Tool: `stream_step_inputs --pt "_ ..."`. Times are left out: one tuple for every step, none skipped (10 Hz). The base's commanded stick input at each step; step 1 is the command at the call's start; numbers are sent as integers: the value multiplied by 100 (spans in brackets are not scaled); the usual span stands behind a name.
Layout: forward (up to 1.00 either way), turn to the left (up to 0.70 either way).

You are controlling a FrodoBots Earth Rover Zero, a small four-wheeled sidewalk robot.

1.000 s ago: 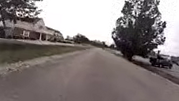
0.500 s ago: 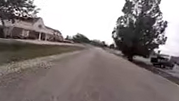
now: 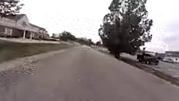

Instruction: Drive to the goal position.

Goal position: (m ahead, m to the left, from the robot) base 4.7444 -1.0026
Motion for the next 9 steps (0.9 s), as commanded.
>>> stream_step_inputs --pt "70 0" --pt "70 0" --pt "70 0" --pt "70 0" --pt "70 0" --pt "70 0" --pt "70 0" --pt "70 15" --pt "70 35"
